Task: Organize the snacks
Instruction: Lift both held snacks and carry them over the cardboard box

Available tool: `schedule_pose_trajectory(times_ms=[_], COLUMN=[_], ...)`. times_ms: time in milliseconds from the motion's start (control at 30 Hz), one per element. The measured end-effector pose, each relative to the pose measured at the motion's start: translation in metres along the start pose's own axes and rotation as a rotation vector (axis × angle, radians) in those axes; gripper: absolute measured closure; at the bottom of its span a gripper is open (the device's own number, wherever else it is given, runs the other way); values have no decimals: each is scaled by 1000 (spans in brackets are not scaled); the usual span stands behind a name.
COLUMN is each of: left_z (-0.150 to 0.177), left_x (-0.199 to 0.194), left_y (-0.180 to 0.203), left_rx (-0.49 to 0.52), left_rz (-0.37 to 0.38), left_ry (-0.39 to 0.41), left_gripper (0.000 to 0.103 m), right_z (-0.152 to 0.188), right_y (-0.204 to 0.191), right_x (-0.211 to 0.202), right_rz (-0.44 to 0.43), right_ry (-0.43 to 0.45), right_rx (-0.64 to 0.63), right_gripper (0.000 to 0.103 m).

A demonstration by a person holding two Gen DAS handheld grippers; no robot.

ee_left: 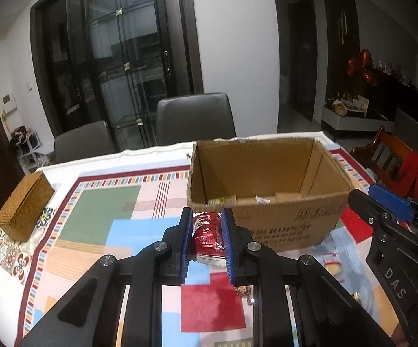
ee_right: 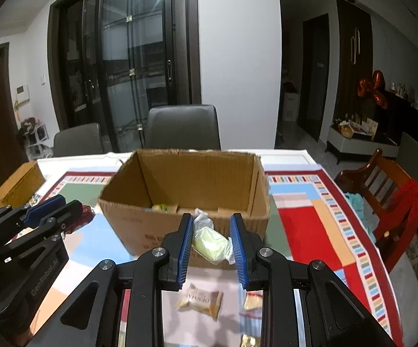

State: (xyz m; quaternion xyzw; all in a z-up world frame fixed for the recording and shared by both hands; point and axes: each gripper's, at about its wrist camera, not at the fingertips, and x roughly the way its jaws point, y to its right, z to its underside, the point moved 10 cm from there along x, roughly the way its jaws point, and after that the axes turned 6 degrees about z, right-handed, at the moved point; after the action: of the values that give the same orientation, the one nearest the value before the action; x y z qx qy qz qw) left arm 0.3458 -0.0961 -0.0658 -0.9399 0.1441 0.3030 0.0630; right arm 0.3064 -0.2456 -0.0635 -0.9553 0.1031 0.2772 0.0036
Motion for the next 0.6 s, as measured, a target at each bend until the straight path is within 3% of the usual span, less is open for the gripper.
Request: schedule_pose_trajectory(times_ms=[600], left_z=[-57], left_x=[2], left_y=[8], left_rx=[30], left_rz=[9], left_ry=[76], left_gripper=[82], right_z=[-45], right_y=[5], right_x=[12], right_rz=[14], right_ry=[66], right_rx=[-7], right_gripper=[75])
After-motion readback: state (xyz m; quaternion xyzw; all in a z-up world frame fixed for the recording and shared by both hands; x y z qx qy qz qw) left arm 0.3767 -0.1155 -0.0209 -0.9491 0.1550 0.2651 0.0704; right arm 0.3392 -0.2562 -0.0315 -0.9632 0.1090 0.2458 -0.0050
